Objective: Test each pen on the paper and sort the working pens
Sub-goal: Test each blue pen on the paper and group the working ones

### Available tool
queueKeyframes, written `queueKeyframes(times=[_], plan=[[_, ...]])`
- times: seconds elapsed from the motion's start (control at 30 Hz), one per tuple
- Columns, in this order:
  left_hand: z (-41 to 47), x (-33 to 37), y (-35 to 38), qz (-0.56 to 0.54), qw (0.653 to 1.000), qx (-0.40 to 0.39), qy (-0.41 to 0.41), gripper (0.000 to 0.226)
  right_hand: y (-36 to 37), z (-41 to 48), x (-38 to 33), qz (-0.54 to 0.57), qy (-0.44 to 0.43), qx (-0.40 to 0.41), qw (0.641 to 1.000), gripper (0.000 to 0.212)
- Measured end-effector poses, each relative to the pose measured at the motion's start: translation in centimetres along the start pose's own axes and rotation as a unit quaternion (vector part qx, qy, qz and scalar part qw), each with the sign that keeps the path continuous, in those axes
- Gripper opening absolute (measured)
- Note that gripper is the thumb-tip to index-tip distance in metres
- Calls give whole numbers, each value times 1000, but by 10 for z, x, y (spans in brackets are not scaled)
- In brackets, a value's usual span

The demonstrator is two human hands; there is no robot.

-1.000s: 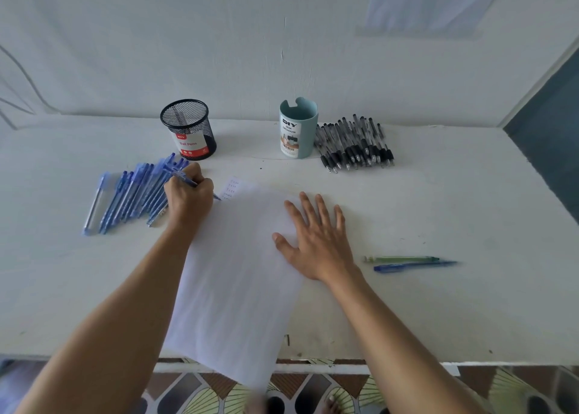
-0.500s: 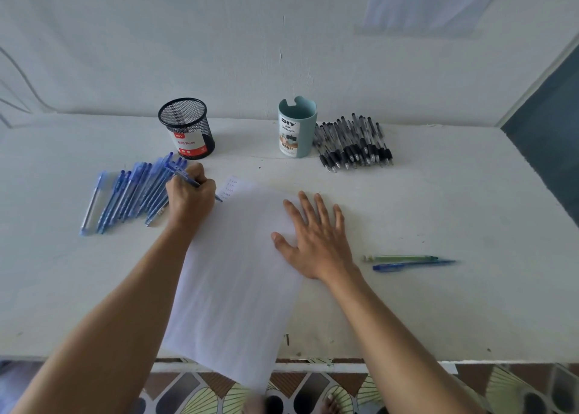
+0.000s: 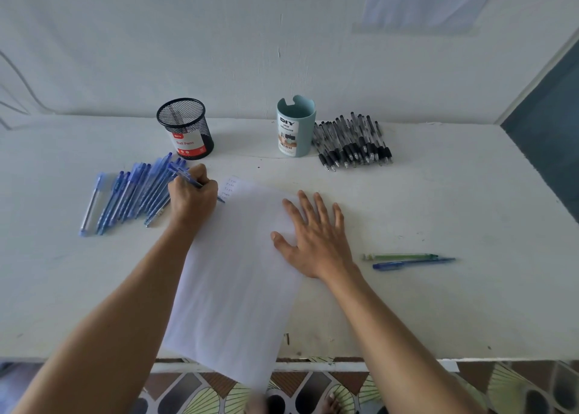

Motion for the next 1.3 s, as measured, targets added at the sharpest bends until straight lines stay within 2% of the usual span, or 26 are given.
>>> queueKeyframes(times=[0.2,0.33,0.47,0.63,0.73,0.8,0.83,0.9,1.0,1.13,1.2,1.3], plan=[[0,-27,-23,-72,985,130,-84,14,0,1,1,2,3,-3,1000,75],[-4,-19,-29,-106,975,181,-78,3,-1,0,1,5,5,-6,1000,75],[-3,-9,-29,-81,982,162,-56,34,-1,-1,0,3,6,-10,1000,75],[-3,3,-23,-57,996,66,-18,37,-1,-2,1,2,7,-12,1000,75],[-1,10,-19,60,998,-27,13,32,0,-1,1,1,5,-10,1000,75],[-1,6,-13,231,965,-119,32,29,0,-1,1,1,4,-7,1000,75],[-2,3,-9,294,941,-161,38,37,0,-1,1,2,4,-7,1000,74],[-7,-4,-8,344,917,-200,21,47,0,-1,1,1,4,-10,1000,75],[-7,-8,-16,329,930,-162,-1,44,0,-1,1,0,4,-9,1000,75],[-1,-9,-31,284,955,-85,-2,25,0,-1,1,2,4,-6,1000,75],[-1,-10,-39,273,960,-59,1,12,-1,-1,0,3,4,-4,1000,75],[-3,-12,-45,265,963,-42,8,9,-1,-1,0,1,4,-3,1000,75]])
Point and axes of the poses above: each hand's wrist, its own z-axis towards the middle knuckle, its own y-axis out of the palm, x = y × z, the point moved 9 cm from there along z, towards the middle knuckle, and after that the axes turned 8 degrees about y, right-handed, at the moved point
